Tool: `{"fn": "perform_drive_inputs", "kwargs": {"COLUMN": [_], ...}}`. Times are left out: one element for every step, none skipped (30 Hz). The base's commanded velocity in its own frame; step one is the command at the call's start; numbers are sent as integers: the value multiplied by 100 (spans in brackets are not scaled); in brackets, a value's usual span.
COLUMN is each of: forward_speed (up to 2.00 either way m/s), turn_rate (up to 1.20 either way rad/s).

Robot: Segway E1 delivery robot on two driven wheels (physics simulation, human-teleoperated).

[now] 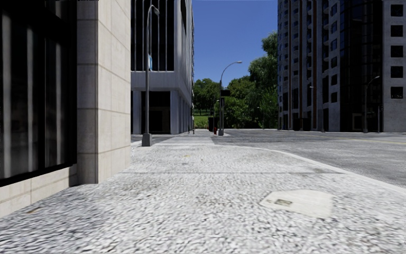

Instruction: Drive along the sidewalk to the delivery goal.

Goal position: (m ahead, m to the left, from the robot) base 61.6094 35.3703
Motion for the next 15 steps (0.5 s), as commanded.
{"fn": "perform_drive_inputs", "kwargs": {"forward_speed": [200,200,200,200,200,200,200,200,200,200,200,200,200,200,200], "turn_rate": [0,0,0,0,0,0,0,0,0,0,0,0,0,0,0]}}
